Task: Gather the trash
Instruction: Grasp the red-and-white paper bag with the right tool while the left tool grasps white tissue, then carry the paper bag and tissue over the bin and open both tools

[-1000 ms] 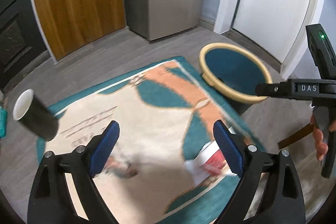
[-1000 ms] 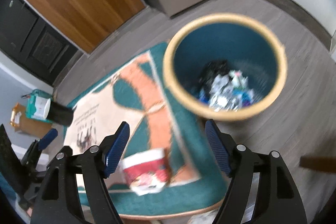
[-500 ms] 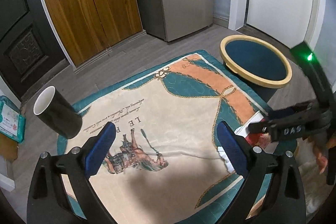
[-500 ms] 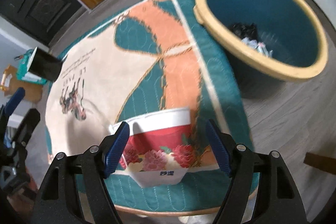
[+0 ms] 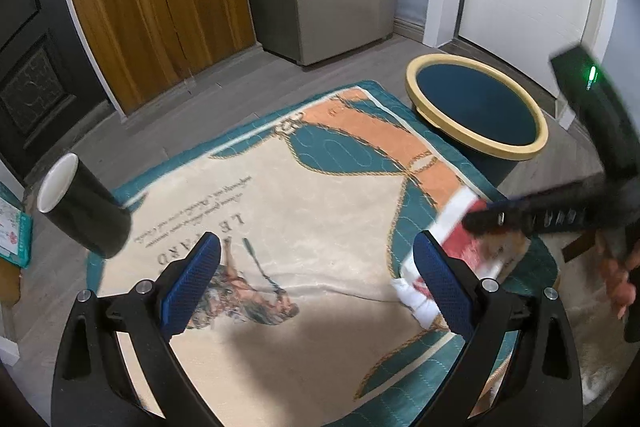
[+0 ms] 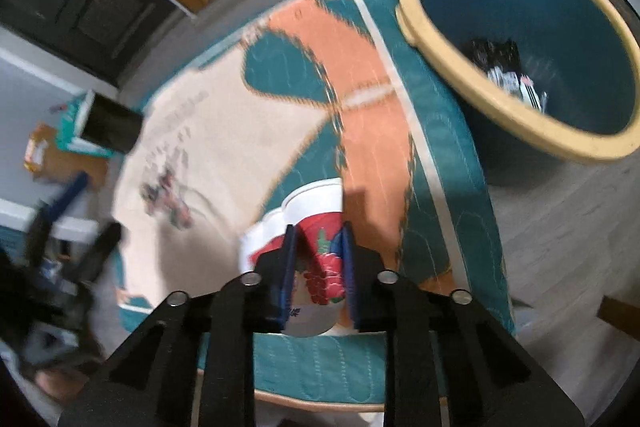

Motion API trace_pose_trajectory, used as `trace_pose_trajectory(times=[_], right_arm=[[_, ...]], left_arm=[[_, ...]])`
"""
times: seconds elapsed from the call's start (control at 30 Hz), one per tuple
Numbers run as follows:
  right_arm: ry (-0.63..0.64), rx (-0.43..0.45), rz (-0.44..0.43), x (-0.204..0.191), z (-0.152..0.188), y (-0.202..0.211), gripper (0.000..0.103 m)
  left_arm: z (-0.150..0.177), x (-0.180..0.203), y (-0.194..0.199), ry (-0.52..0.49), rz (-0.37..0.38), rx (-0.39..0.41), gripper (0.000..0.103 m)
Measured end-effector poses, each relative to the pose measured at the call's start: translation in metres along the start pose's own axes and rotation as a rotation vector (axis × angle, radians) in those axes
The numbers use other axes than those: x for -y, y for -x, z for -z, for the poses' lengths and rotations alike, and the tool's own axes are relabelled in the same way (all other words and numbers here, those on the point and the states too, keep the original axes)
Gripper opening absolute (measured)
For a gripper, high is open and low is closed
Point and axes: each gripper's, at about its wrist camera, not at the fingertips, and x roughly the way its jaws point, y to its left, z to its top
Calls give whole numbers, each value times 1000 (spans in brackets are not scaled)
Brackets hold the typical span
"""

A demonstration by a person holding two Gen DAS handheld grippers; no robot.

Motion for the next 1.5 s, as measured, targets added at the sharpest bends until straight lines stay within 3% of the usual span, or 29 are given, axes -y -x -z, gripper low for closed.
trace_pose_trajectory(times=[0.2,0.4,0.7,0.77,0.8,0.9,1.03,1.2,1.33,1.5], right_arm=[[-8,154,-4,1,-23,38,10],[-59,221,-26,16,-37,55,9],[-58,302,-30,24,-46,86,9],[-60,308,-29,26,-48,89,9],[-62,311,-30,27,-50,91,9],[-60,326,-29,31,-55,101,9],[-45,371,-21,42,-69,130,9],[15,440,63,61,-84,160,9],[-85,436,30,94,-90,159,9],[-140,426,59,117,-94,151,9]], left_arm=[[6,19,-18,-13,71,-49,95],[10,51,-40,-43,158,-102,93],[11,92,-73,-138,221,-193,53],[11,95,-80,-144,225,-213,38],[11,96,-83,-149,232,-224,21],[10,99,-84,-172,239,-229,9],[7,99,-84,-182,234,-220,2],[-12,99,-75,-176,244,-168,2],[-37,100,-69,-177,238,-112,2],[-84,106,-61,-155,253,-12,2]])
